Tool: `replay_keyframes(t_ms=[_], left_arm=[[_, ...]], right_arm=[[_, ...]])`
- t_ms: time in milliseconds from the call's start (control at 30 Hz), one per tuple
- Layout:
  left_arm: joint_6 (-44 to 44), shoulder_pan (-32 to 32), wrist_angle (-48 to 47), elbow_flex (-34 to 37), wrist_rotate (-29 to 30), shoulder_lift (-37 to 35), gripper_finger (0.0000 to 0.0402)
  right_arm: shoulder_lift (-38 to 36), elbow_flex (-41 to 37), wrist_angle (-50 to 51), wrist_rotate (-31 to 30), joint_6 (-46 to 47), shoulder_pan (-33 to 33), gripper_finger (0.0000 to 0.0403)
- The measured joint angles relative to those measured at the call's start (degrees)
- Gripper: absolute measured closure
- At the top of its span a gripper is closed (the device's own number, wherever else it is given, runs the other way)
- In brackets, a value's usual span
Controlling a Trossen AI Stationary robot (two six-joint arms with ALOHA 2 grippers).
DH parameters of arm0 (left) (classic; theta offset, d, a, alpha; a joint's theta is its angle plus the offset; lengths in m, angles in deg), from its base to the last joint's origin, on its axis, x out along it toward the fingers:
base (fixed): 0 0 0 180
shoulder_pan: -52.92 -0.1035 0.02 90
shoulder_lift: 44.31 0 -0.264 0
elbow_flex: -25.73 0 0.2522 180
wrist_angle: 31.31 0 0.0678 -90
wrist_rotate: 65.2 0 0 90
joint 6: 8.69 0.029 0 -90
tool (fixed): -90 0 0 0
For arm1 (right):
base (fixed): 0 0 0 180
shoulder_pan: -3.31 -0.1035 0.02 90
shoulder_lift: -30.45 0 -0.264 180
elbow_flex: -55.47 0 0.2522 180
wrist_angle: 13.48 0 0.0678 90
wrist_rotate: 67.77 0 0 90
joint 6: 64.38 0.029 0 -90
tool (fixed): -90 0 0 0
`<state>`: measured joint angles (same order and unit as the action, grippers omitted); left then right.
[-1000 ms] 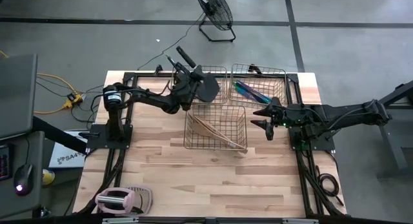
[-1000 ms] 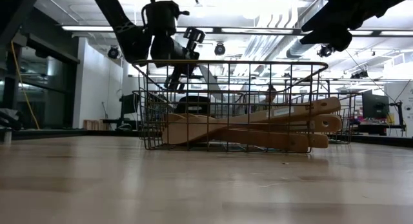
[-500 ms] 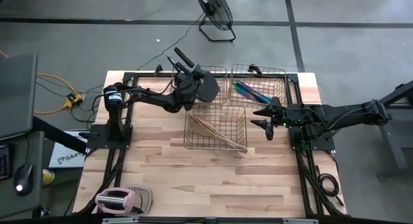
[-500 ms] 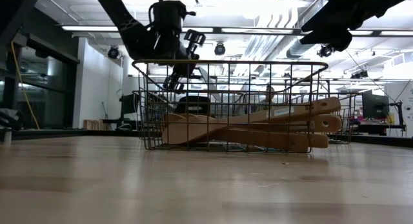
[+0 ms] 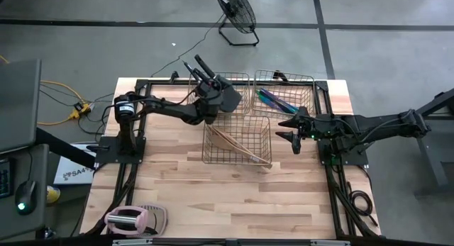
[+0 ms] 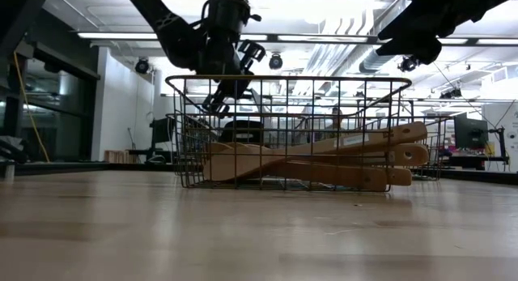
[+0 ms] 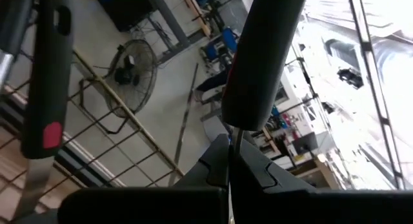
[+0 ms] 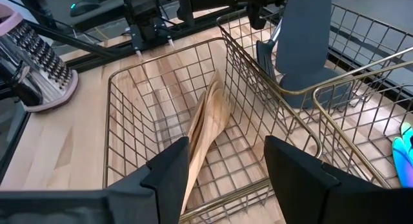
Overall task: Pick & Place Kitchen Items
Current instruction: Put the black spatula into the top left wire basket
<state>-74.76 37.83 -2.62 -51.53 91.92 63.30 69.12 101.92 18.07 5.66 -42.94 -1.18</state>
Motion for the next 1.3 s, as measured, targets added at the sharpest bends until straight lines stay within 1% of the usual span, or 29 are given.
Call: replay_keyframes(t_ms=[67, 267, 633, 967, 1300], left_arm=[[-1.2, 0.1, -1.0, -0.2, 1.0, 0.0, 0.0401], [-1.7, 0.1, -3.5, -0.4, 1.0, 0.0, 0.0401], [-2.1, 0.1, -4.1, -0.4, 0.3, 0.0, 0.0391], [-2.2, 0.1, -7.6, -0.4, -2.2, 0.0, 0.0389], [-1.9, 0.1, -9.7, -0.3, -5.0, 0.0, 0.0384]], right_arm=[[0.0, 0.0, 0.0, 0.0, 0.0, 0.0, 0.0210], [0.0, 0.0, 0.0, 0.2, 0.4, 0.0, 0.0210], [0.0, 0.0, 0.0, 0.2, 0.4, 0.0, 0.0210], [0.0, 0.0, 0.1, 1.8, 0.4, 0.0, 0.0210], [0.0, 0.0, 0.1, 1.8, 0.8, 0.0, 0.0210]])
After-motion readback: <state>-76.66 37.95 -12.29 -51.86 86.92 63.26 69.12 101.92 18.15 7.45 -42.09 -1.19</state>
